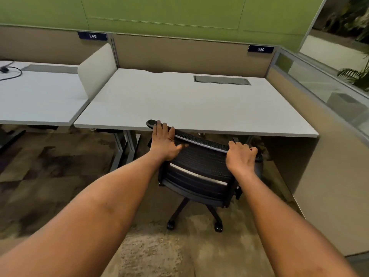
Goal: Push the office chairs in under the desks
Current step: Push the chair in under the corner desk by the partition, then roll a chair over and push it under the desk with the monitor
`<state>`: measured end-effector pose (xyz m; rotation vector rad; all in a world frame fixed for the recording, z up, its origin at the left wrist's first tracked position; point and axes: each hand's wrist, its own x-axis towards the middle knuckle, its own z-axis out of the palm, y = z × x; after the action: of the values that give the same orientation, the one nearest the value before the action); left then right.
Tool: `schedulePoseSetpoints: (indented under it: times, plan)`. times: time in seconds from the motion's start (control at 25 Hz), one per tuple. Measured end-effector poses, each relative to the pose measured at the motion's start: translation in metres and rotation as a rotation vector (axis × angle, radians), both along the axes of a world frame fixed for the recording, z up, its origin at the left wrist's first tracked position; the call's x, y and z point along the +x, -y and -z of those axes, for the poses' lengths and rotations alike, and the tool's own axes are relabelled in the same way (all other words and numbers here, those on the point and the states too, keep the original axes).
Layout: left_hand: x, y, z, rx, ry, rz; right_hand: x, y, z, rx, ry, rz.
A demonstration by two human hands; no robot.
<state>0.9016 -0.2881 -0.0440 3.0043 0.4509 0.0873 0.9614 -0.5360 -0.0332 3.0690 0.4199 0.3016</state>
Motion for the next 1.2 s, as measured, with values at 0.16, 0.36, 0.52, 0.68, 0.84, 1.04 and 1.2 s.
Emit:
schedulePoseSetpoints:
  times: [0.16,0.36,0.52,0.68,0.84,1.04,1.2]
  plan:
    - [0.016,-0.014,-0.009,-0.068,-0.086,0.091,0.020,-0.001,-0.008,-0.003,-0.068,0.042]
    - [0.007,-0.014,-0.013,-0.141,-0.078,0.119,0.032,-0.004,-0.006,-0.015,-0.093,0.040]
    - [-0.028,-0.005,-0.004,-0.204,0.039,0.106,0.028,0.001,0.000,0.015,-0.082,0.003]
    - [-0.063,0.006,0.009,-0.253,0.069,0.058,-0.014,-0.005,0.026,0.232,0.142,-0.167]
    - [-0.119,0.009,0.038,-0.295,0.003,-0.029,-0.077,-0.033,0.052,0.357,0.204,-0.295]
    - [-0.208,0.015,0.072,-0.427,-0.035,-0.150,-0.135,-0.059,0.079,0.243,-0.029,-0.266]
    - [-0.304,0.006,0.101,-0.481,-0.021,-0.323,-0.209,-0.089,0.106,0.153,-0.143,-0.367]
